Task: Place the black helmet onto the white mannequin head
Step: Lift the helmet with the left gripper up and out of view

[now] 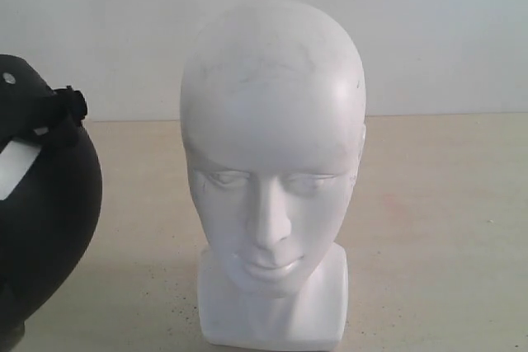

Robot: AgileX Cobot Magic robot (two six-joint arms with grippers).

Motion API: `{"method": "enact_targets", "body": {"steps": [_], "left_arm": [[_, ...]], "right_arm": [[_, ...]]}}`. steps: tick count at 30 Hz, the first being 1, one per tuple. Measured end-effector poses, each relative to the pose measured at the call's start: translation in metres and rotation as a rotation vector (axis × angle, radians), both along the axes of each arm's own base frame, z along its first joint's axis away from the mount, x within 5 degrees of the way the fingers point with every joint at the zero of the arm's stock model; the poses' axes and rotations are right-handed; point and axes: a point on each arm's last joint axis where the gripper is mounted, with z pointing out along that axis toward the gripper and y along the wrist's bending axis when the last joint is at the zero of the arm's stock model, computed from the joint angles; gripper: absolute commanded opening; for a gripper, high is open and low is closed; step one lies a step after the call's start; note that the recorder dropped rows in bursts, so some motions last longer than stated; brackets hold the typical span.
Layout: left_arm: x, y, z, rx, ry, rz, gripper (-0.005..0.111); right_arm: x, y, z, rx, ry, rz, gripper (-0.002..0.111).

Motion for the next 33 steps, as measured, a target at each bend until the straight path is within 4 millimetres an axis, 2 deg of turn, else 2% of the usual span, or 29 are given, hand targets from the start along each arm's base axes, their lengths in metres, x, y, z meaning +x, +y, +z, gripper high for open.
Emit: {"method": "enact_targets", "body": {"steps": [11, 16, 27, 33], "left_arm": [[-0.026, 0.009, 0.015, -0.051, -0.128, 0.006, 0.004], [-0.037, 0.014, 0.025, -0.138, -0.221, 0.079, 0.004], [-0.059, 0.04, 0.054, -0.515, -0.461, 0.413, 0.004], [-0.06, 0.05, 0.066, -0.848, -0.579, 0.547, 0.004]], "right_arm": [[0.0, 0.0, 0.0, 0.0, 0.0, 0.0, 0.0], [0.0, 0.0, 0.0, 0.0, 0.0, 0.0, 0.0], [0.0, 0.0, 0.0, 0.0, 0.0, 0.0, 0.0], [0.0, 0.0, 0.0, 0.0, 0.0, 0.0, 0.0]]}}
